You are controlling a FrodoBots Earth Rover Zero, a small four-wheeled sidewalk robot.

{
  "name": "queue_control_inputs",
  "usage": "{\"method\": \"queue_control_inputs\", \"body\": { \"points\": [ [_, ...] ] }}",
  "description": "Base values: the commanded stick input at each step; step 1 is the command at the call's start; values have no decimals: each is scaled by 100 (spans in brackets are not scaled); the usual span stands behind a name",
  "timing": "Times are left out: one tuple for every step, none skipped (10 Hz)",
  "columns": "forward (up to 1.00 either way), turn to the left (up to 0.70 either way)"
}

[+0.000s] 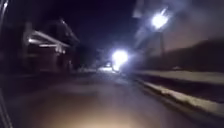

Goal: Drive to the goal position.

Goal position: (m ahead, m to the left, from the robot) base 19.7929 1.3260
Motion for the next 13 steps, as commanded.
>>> {"method": "queue_control_inputs", "body": {
  "points": [
    [70,0],
    [70,0],
    [70,0],
    [70,0],
    [70,0],
    [70,0],
    [70,0],
    [70,0],
    [70,0],
    [70,0],
    [70,0],
    [70,0],
    [70,0]
  ]
}}
